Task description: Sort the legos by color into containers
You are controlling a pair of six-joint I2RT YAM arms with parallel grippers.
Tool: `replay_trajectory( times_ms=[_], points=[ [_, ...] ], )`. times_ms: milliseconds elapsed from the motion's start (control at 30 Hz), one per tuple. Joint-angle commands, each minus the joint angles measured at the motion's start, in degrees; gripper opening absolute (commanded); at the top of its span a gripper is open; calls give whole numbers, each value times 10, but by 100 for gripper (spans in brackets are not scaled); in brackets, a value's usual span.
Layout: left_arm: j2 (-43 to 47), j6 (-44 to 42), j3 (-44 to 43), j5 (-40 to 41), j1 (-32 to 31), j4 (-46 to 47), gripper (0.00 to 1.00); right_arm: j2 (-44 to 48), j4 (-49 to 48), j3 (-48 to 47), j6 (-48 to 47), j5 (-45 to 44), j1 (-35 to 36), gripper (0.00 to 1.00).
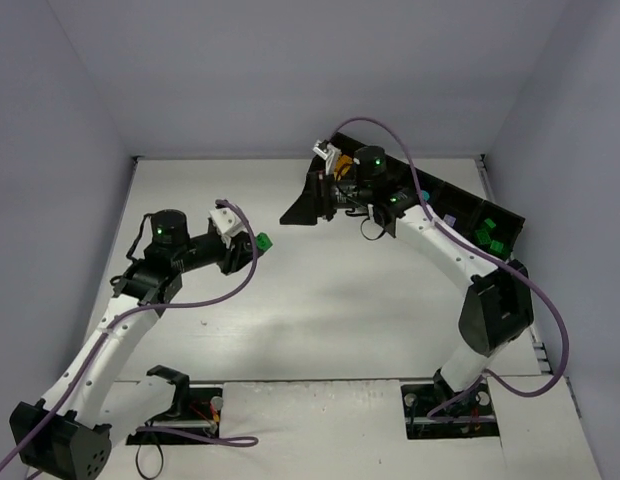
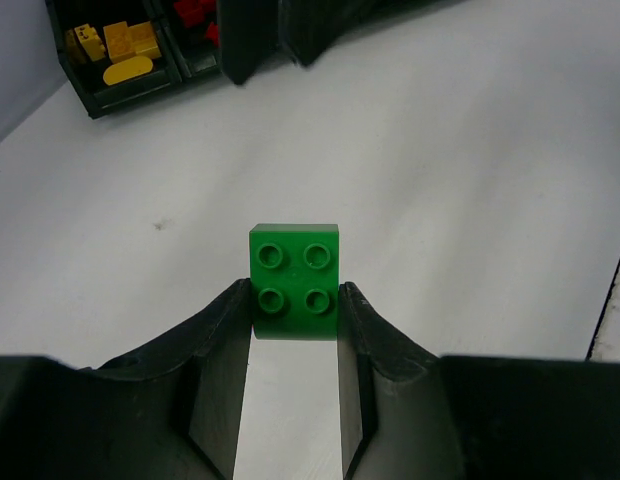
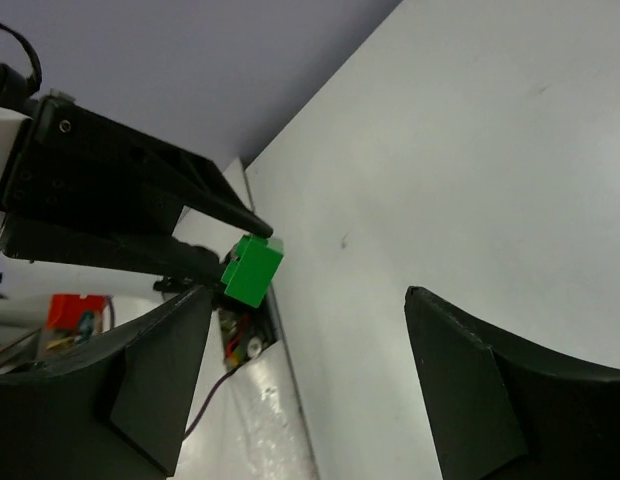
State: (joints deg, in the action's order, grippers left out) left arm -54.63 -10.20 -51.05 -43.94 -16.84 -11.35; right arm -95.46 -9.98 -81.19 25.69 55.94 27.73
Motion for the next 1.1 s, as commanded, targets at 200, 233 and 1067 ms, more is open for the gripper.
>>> replay_trajectory(
  times_ms=[200,233,1067],
  points=[
    [10,-87,-56,71,-66,-4,0,27,-17,17,67,44,46,70],
    [12,-86,-56,83,-74,-2,0,26,-16,16,70,44,47,67],
    [-20,-86,-73,115,-105,27,0,-18,4,1,73,38,80,54]
  ],
)
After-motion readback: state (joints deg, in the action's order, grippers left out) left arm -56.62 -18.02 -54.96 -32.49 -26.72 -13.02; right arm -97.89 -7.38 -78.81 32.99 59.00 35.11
